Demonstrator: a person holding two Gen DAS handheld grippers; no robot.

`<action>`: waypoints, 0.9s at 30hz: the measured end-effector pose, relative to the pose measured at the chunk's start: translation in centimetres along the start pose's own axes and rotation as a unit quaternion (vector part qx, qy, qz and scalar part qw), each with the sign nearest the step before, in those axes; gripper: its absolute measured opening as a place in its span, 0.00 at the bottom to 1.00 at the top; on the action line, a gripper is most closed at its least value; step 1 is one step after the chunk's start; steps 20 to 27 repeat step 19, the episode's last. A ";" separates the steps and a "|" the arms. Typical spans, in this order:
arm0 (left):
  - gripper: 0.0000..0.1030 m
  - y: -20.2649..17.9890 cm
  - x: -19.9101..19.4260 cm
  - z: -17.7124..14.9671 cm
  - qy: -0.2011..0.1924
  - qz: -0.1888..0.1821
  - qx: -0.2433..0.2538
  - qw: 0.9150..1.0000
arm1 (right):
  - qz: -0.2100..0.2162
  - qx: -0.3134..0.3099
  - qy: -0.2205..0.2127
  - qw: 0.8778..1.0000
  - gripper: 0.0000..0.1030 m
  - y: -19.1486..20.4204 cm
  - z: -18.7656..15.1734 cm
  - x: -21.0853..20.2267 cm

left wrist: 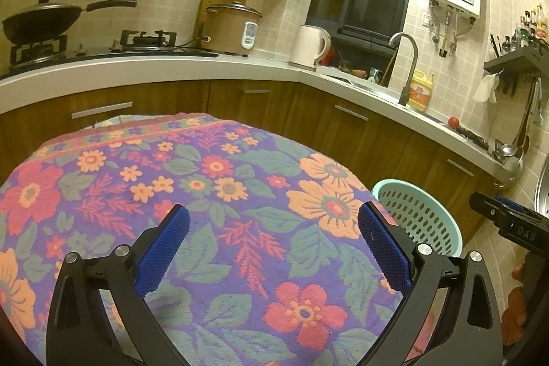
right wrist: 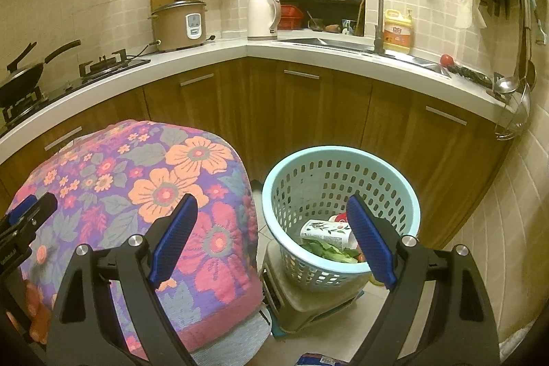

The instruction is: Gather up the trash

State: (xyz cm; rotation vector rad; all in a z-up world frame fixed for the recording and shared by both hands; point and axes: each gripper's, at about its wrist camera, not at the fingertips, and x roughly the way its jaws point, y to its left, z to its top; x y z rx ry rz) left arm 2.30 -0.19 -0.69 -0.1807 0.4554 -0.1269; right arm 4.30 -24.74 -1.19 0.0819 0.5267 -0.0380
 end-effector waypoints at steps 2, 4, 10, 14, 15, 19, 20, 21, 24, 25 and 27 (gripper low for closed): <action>0.93 -0.1 0.0 0.0 0.000 0.001 0.001 1.000 | 0.001 0.001 0.001 1.000 0.82 0.0 0.0 0.0; 0.93 0.0 -0.1 0.0 -0.003 0.002 0.002 1.000 | 0.000 0.001 0.001 1.000 0.82 0.0 -0.1 0.0; 0.93 0.4 -0.2 0.1 -0.013 0.003 0.001 1.000 | 0.001 0.000 0.001 1.000 0.82 -0.1 0.0 0.0; 0.93 0.5 0.2 0.0 0.000 0.007 -0.003 1.000 | 0.001 0.000 0.000 1.000 0.82 0.0 0.0 0.0; 0.93 0.6 0.2 0.0 -0.001 0.005 -0.003 1.000 | 0.001 0.000 0.001 1.000 0.82 0.0 0.0 0.0; 0.93 0.6 0.1 0.0 0.001 0.003 -0.004 1.000 | 0.000 0.002 0.002 1.000 0.82 -0.1 -0.1 0.0; 0.93 0.6 0.1 0.0 0.001 0.003 -0.004 1.000 | 0.000 0.002 0.002 1.000 0.82 -0.1 -0.1 0.0; 0.93 0.6 0.1 0.0 0.001 0.003 -0.004 1.000 | 0.000 0.002 0.002 1.000 0.82 -0.1 -0.1 0.0; 0.93 0.6 0.1 0.0 0.001 0.003 -0.004 1.000 | 0.000 0.002 0.002 1.000 0.82 -0.1 -0.1 0.0; 0.93 0.6 0.1 0.0 0.001 0.003 -0.004 1.000 | 0.000 0.002 0.002 1.000 0.82 -0.1 -0.1 0.0; 0.93 0.6 0.1 0.0 0.001 0.003 -0.004 1.000 | 0.000 0.002 0.002 1.000 0.82 -0.1 -0.1 0.0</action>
